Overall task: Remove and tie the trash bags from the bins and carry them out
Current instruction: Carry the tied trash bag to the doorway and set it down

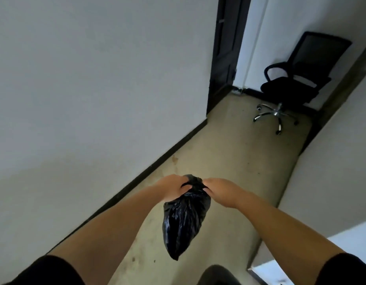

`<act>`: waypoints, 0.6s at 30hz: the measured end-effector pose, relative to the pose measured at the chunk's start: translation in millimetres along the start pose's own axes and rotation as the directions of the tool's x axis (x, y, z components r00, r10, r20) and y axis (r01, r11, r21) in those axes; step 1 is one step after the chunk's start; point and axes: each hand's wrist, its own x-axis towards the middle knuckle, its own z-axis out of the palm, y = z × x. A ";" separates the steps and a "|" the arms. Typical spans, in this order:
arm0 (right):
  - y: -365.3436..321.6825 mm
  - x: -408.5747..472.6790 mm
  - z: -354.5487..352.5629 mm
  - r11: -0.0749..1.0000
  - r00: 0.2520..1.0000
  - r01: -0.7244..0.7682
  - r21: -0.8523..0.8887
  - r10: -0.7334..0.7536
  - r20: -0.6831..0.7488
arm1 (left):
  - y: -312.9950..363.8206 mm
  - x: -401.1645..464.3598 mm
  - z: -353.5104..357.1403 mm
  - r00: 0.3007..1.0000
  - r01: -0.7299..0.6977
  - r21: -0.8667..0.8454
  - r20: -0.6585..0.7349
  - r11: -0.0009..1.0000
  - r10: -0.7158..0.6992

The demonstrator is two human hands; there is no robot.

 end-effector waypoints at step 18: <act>278.0 246.6 -165.0 0.998 0.999 -0.053 -0.022 0.053 0.004 | -31.8 377.5 -157.3 0.999 -0.032 -0.079 -0.002 0.996 0.032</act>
